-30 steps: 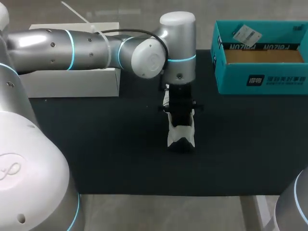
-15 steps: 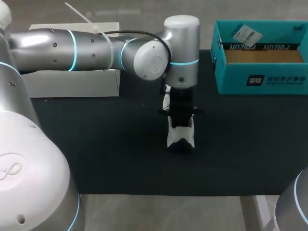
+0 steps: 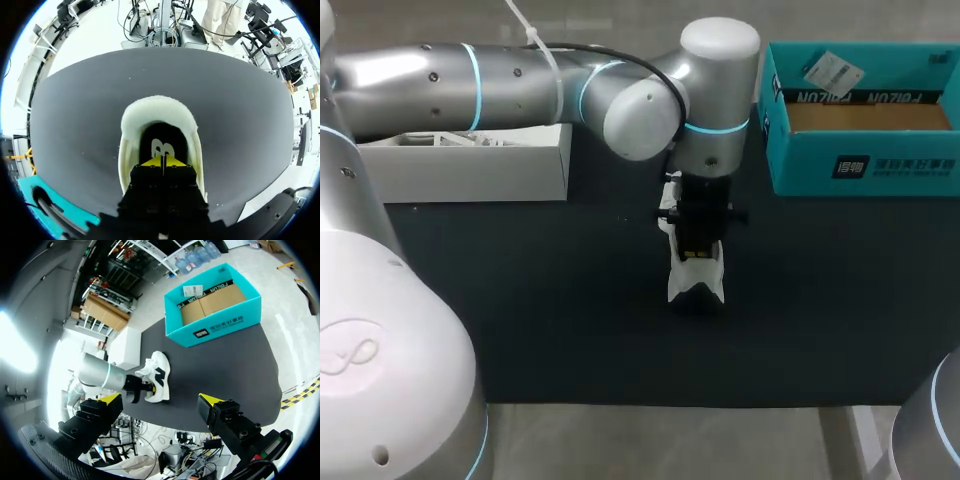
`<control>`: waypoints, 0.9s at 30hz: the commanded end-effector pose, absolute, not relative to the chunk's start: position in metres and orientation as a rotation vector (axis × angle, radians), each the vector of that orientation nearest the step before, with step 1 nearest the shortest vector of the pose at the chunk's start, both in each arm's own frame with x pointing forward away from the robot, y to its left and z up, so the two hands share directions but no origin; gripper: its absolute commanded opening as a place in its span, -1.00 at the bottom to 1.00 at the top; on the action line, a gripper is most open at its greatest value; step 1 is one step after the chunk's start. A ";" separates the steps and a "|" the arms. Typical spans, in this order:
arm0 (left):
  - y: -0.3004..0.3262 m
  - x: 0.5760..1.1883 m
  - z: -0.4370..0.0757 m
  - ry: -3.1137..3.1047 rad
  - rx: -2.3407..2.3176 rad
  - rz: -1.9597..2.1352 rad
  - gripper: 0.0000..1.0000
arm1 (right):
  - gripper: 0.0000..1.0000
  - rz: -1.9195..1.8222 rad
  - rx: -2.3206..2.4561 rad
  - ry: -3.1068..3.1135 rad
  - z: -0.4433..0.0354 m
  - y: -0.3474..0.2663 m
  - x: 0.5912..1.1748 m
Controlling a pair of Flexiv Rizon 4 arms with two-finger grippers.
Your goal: Take the shoe out of the shoebox, open the shoe tongue, remove and reinsert the insole, then place the shoe into the shoebox
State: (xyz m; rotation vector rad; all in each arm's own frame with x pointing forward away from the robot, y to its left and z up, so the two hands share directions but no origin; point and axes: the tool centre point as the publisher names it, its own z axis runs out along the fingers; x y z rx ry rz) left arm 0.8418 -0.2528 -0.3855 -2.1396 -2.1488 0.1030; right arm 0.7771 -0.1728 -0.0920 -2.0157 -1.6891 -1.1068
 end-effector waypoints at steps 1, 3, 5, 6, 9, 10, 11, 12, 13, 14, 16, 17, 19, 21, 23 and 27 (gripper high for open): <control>-0.250 0.846 -0.375 -2.224 -2.165 0.073 -1.00 | 1.00 -1.104 -2.019 -1.688 -0.092 -0.172 0.777; -0.250 0.853 -0.375 -2.263 -2.173 0.041 -1.00 | 1.00 -1.104 -2.019 -1.688 -0.092 -0.172 0.777; -0.248 0.861 -0.376 -2.290 -2.170 0.015 -1.00 | 1.00 -1.104 -2.019 -1.688 -0.092 -0.172 0.777; -0.247 0.865 -0.376 -2.302 -2.171 -0.019 -1.00 | 1.00 -1.104 -2.019 -1.688 -0.092 -0.172 0.777; -0.244 0.873 -0.375 -2.314 -2.171 -0.021 -1.00 | 1.00 -1.104 -2.019 -1.688 -0.092 -0.172 0.777; -0.243 0.875 -0.375 -2.315 -2.172 -0.022 -1.00 | 1.00 -1.104 -2.019 -1.688 -0.092 -0.172 0.777; -0.244 0.879 -0.375 -2.320 -2.174 -0.015 -1.00 | 1.00 -1.104 -2.019 -1.688 -0.092 -0.172 0.777; -0.244 0.882 -0.376 -2.325 -2.171 -0.019 -1.00 | 1.00 -1.104 -2.019 -1.688 -0.092 -0.172 0.777; -0.245 0.884 -0.377 -2.328 -2.166 -0.033 -1.00 | 1.00 -1.104 -2.019 -1.688 -0.092 -0.172 0.777; -0.245 0.885 -0.377 -2.330 -2.163 -0.029 -1.00 | 1.00 -1.104 -2.019 -1.688 -0.092 -0.172 0.777; -0.246 0.888 -0.377 -2.341 -2.155 -0.031 -1.00 | 1.00 -1.104 -2.019 -1.688 -0.092 -0.172 0.777; -0.246 0.889 -0.376 -2.344 -2.153 -0.029 -1.00 | 1.00 -1.104 -2.019 -1.688 -0.092 -0.172 0.777; -0.246 0.888 -0.375 -2.352 -2.145 -0.015 -0.15 | 1.00 -1.104 -2.019 -1.688 -0.092 -0.172 0.777; -0.246 0.886 -0.374 -2.349 -2.143 -0.020 0.80 | 1.00 -1.104 -2.019 -1.688 -0.092 -0.172 0.777; -0.245 0.885 -0.373 -2.346 -2.142 -0.023 0.95 | 1.00 -1.104 -2.019 -1.688 -0.092 -0.172 0.777; -0.243 0.882 -0.371 -2.351 -2.135 -0.027 1.00 | 1.00 -1.104 -2.019 -1.688 -0.092 -0.172 0.777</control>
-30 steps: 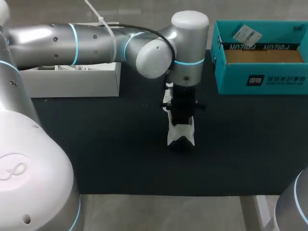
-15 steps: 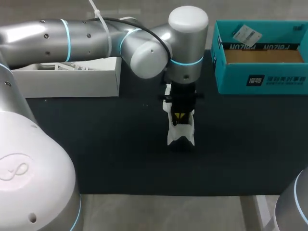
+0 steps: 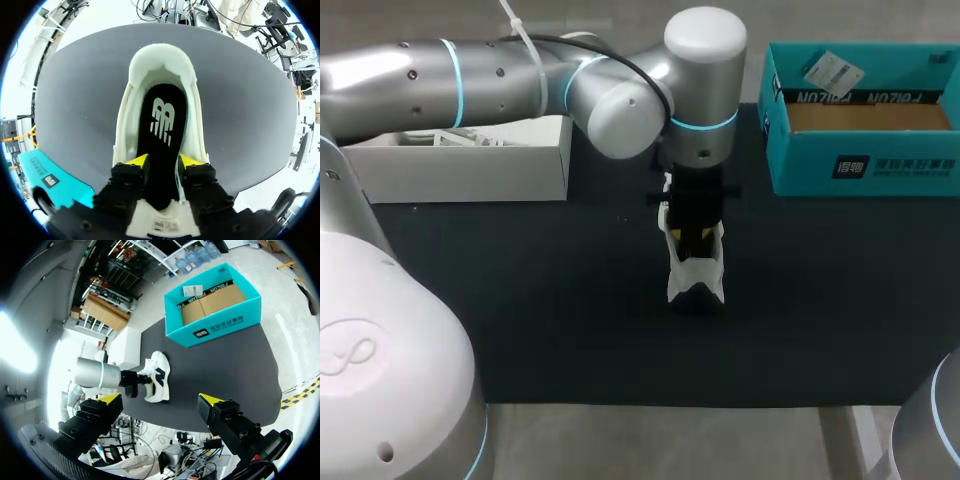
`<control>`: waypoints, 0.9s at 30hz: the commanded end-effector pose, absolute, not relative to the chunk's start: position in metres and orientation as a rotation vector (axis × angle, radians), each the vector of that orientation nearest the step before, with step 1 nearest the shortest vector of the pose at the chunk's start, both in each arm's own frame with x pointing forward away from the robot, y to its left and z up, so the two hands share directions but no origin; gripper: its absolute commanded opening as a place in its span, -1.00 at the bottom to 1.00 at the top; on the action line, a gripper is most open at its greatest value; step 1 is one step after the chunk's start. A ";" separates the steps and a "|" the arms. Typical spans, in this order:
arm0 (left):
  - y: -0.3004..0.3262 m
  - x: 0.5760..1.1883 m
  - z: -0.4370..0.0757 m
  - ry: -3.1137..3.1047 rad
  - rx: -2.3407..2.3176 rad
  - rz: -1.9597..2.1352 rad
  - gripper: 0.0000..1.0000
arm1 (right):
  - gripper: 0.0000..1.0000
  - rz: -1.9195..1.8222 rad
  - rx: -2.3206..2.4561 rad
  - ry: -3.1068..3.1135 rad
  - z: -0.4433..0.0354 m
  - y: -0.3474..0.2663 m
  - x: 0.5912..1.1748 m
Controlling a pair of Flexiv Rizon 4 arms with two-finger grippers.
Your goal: Take the shoe out of the shoebox, open the shoe tongue, remove and reinsert the insole, then place the shoe into the shoebox
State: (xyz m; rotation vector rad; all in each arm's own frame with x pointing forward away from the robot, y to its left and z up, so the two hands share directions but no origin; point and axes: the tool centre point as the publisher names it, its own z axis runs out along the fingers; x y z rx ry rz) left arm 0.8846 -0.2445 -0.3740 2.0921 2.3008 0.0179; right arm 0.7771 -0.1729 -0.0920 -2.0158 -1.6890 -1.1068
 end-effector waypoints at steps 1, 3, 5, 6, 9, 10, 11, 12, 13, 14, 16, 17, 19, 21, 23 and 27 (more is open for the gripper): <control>-0.243 0.882 -0.370 2.302 2.088 0.029 1.00 | 1.00 -1.104 -2.019 -1.688 -0.092 -0.172 0.777; -0.243 0.881 -0.368 2.299 2.083 0.033 1.00 | 1.00 -1.104 -2.019 -1.688 -0.092 -0.172 0.777; -0.243 0.880 -0.366 2.295 2.078 0.037 1.00 | 1.00 -1.104 -2.019 -1.688 -0.092 -0.172 0.777; -0.243 0.880 -0.365 2.294 2.077 0.035 1.00 | 1.00 -1.104 -2.019 -1.688 -0.092 -0.172 0.777; -0.242 0.879 -0.363 2.290 2.073 0.043 1.00 | 1.00 -1.104 -2.019 -1.688 -0.092 -0.172 0.777; -0.242 0.879 -0.362 2.289 2.072 0.045 1.00 | 1.00 -1.104 -2.019 -1.688 -0.092 -0.172 0.777; -0.242 0.878 -0.360 2.288 2.070 0.047 1.00 | 1.00 -1.104 -2.019 -1.688 -0.092 -0.172 0.777; -0.241 0.878 -0.359 2.289 2.069 0.051 1.00 | 1.00 -1.104 -2.019 -1.688 -0.092 -0.172 0.777; -0.241 0.878 -0.358 2.286 2.066 0.064 1.00 | 1.00 -1.104 -2.019 -1.688 -0.092 -0.172 0.777; -0.240 0.878 -0.357 2.287 2.065 0.064 1.00 | 1.00 -1.104 -2.019 -1.688 -0.092 -0.172 0.777; -0.240 0.880 -0.354 2.297 2.051 0.064 1.00 | 1.00 -1.104 -2.019 -1.688 -0.092 -0.172 0.777; -0.240 0.883 -0.353 2.300 2.045 0.063 1.00 | 1.00 -1.104 -2.019 -1.688 -0.092 -0.172 0.777; -0.241 0.889 -0.351 2.301 2.022 0.078 1.00 | 1.00 -1.104 -2.019 -1.688 -0.092 -0.172 0.777; -0.243 0.894 -0.348 2.303 2.000 0.074 1.00 | 1.00 -1.104 -2.019 -1.688 -0.092 -0.172 0.777; -0.243 0.900 -0.342 2.306 1.972 0.081 0.83 | 1.00 -1.104 -2.019 -1.688 -0.092 -0.172 0.777; -0.241 0.912 -0.326 2.315 1.911 0.101 0.44 | 1.00 -1.104 -2.019 -1.688 -0.092 -0.172 0.777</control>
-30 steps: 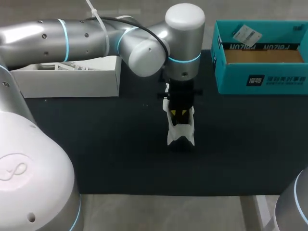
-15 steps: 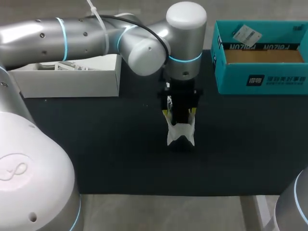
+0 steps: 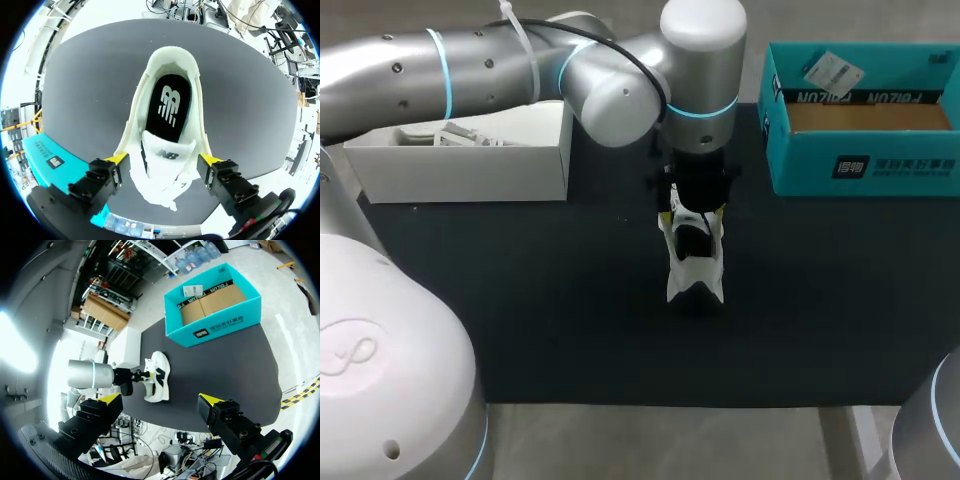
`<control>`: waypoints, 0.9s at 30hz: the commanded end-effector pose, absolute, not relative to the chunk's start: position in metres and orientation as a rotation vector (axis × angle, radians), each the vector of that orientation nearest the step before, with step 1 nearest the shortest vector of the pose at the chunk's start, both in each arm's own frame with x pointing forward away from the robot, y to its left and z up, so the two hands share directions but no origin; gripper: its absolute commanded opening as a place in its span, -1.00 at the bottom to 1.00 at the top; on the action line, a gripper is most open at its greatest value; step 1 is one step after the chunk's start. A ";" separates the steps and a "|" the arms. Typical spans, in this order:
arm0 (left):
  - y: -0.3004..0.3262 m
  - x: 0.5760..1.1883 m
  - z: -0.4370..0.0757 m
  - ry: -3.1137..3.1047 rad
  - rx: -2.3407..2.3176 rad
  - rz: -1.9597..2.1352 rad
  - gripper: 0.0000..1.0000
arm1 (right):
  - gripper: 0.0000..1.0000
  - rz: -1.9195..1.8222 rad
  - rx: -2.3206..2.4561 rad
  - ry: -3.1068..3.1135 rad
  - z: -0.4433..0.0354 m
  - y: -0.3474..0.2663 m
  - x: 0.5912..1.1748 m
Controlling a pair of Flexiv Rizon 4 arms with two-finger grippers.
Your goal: Take the shoe out of the shoebox, open the shoe tongue, remove and reinsert the insole, then place the shoe into the shoebox
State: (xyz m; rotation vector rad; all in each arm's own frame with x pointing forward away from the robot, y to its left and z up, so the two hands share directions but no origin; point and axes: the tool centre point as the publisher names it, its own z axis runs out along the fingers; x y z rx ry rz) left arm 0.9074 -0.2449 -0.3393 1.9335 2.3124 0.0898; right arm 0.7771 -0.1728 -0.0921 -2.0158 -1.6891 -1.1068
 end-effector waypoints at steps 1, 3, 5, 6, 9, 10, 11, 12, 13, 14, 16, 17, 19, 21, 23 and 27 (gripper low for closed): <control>-0.240 0.915 -0.322 2.320 1.902 0.108 0.14 | 1.00 -1.104 -2.019 -1.688 -0.092 -0.172 0.777; -0.239 0.923 -0.315 2.323 1.875 0.105 -0.51 | 1.00 -1.104 -2.019 -1.688 -0.092 -0.172 0.777; -0.239 0.928 -0.311 2.324 1.864 0.100 -1.00 | 1.00 -1.104 -2.019 -1.688 -0.092 -0.172 0.777; -0.239 0.929 -0.311 2.324 1.863 0.101 -1.00 | 1.00 -1.104 -2.019 -1.688 -0.092 -0.172 0.777; -0.243 0.926 -0.314 2.323 1.889 0.066 -1.00 | 1.00 -1.104 -2.019 -1.688 -0.092 -0.172 0.777; -0.244 0.924 -0.317 2.324 1.900 0.060 -1.00 | 1.00 -1.104 -2.019 -1.688 -0.092 -0.172 0.777; -0.245 0.922 -0.321 2.329 1.917 0.062 -1.00 | 1.00 -1.104 -2.019 -1.688 -0.092 -0.172 0.777; -0.246 0.920 -0.324 2.333 1.925 0.073 -1.00 | 1.00 -1.104 -2.019 -1.688 -0.092 -0.172 0.777; -0.246 0.918 -0.328 2.339 1.935 0.071 -1.00 | 1.00 -1.104 -2.019 -1.688 -0.092 -0.172 0.777; -0.246 0.916 -0.331 2.351 1.945 0.075 -1.00 | 1.00 -1.104 -2.019 -1.688 -0.092 -0.172 0.777; -0.246 0.913 -0.335 2.378 1.951 0.075 -1.00 | 1.00 -1.104 -2.019 -1.688 -0.092 -0.172 0.777; -0.245 0.911 -0.339 2.389 1.948 0.078 -1.00 | 1.00 -1.104 -2.019 -1.688 -0.092 -0.172 0.777; -0.244 0.910 -0.343 2.404 1.924 0.071 -1.00 | 1.00 -1.104 -2.019 -1.688 -0.092 -0.172 0.777; -0.243 0.910 -0.347 2.427 1.907 0.058 -1.00 | 1.00 -1.104 -2.019 -1.688 -0.092 -0.172 0.777; -0.242 0.909 -0.351 2.446 1.886 0.050 -1.00 | 1.00 -1.104 -2.019 -1.688 -0.092 -0.172 0.777; -0.240 0.904 -0.362 2.484 1.865 0.041 -1.00 | 1.00 -1.104 -2.019 -1.688 -0.092 -0.172 0.777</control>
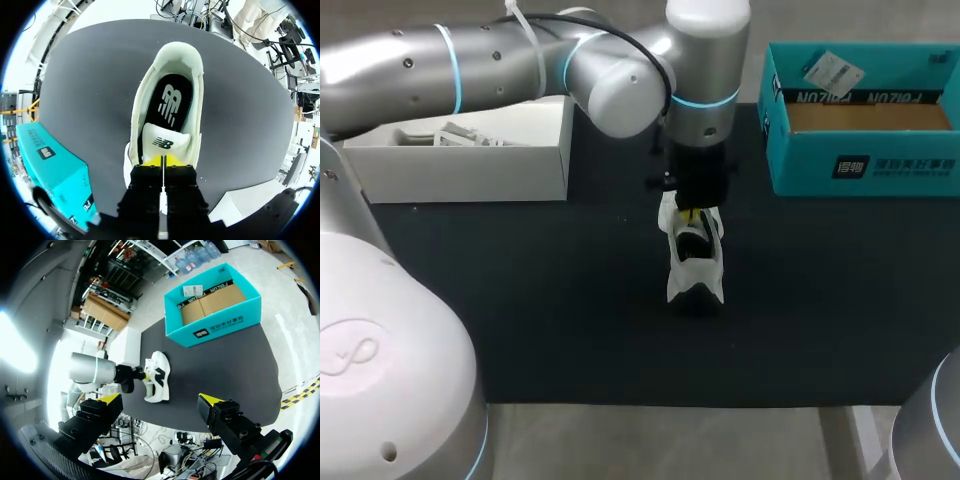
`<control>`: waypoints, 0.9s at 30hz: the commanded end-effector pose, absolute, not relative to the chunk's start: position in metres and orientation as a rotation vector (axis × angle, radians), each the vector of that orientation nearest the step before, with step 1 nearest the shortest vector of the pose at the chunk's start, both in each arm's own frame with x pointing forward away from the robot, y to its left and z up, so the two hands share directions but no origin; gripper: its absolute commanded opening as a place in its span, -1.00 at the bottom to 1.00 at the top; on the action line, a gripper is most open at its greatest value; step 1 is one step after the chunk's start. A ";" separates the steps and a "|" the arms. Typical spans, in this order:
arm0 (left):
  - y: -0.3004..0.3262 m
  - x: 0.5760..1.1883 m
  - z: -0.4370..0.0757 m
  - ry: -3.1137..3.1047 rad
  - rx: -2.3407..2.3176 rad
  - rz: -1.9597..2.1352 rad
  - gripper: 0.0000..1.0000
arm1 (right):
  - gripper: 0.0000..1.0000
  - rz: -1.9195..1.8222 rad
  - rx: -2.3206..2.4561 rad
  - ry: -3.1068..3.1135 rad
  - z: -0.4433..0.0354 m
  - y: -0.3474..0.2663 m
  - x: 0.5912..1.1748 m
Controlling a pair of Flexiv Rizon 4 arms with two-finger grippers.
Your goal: Take the shoe out of the shoebox, open the shoe tongue, remove and reinsert the insole, then place the shoe into the shoebox
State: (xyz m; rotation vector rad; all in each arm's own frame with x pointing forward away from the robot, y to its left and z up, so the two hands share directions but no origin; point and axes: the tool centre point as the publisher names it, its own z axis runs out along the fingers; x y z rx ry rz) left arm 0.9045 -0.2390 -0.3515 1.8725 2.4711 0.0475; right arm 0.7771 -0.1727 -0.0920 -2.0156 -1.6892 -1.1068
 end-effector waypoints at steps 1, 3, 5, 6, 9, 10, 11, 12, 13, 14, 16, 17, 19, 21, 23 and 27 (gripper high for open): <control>-0.239 0.903 -0.365 2.491 1.858 0.043 -1.00 | 1.00 -1.104 -2.019 -1.688 -0.092 -0.172 0.777; -0.238 0.902 -0.364 2.522 1.805 0.036 -1.00 | 1.00 -1.104 -2.019 -1.688 -0.092 -0.172 0.777; -0.238 0.898 -0.355 2.584 1.718 0.027 -1.00 | 1.00 -1.104 -2.019 -1.688 -0.092 -0.172 0.777; -0.238 0.894 -0.345 2.664 1.628 0.023 -1.00 | 1.00 -1.104 -2.019 -1.688 -0.092 -0.172 0.777; -0.236 0.884 -0.324 2.831 1.427 -0.061 -1.00 | 1.00 -1.104 -2.019 -1.688 -0.092 -0.172 0.777; -0.235 0.881 -0.318 2.888 1.345 -0.080 -1.00 | 1.00 -1.104 -2.019 -1.688 -0.092 -0.172 0.777; -0.234 0.878 -0.314 2.956 1.258 -0.118 -1.00 | 1.00 -1.104 -2.019 -1.688 -0.092 -0.172 0.777; -0.234 0.876 -0.310 2.974 1.180 -0.118 -1.00 | 1.00 -1.104 -2.019 -1.688 -0.092 -0.172 0.777; -0.233 0.875 -0.308 2.972 1.139 -0.101 -1.00 | 1.00 -1.104 -2.019 -1.688 -0.092 -0.172 0.777; -0.233 0.875 -0.308 2.972 1.139 -0.101 -1.00 | 1.00 -1.104 -2.019 -1.688 -0.092 -0.172 0.777; -0.233 0.875 -0.308 2.972 1.139 -0.101 -1.00 | 1.00 -1.104 -2.019 -1.688 -0.092 -0.172 0.777; -0.233 0.875 -0.308 2.972 1.139 -0.101 -1.00 | 1.00 -1.104 -2.019 -1.688 -0.092 -0.172 0.777; -0.233 0.875 -0.308 2.972 1.139 -0.101 -1.00 | 1.00 -1.104 -2.019 -1.688 -0.092 -0.172 0.777; -0.233 0.875 -0.308 2.972 1.139 -0.101 -1.00 | 1.00 -1.104 -2.019 -1.688 -0.092 -0.172 0.777; -0.233 0.875 -0.308 2.972 1.139 -0.101 -1.00 | 1.00 -1.104 -2.019 -1.688 -0.092 -0.172 0.777; -0.233 0.875 -0.308 2.972 1.139 -0.101 -1.00 | 1.00 -1.104 -2.019 -1.688 -0.092 -0.172 0.777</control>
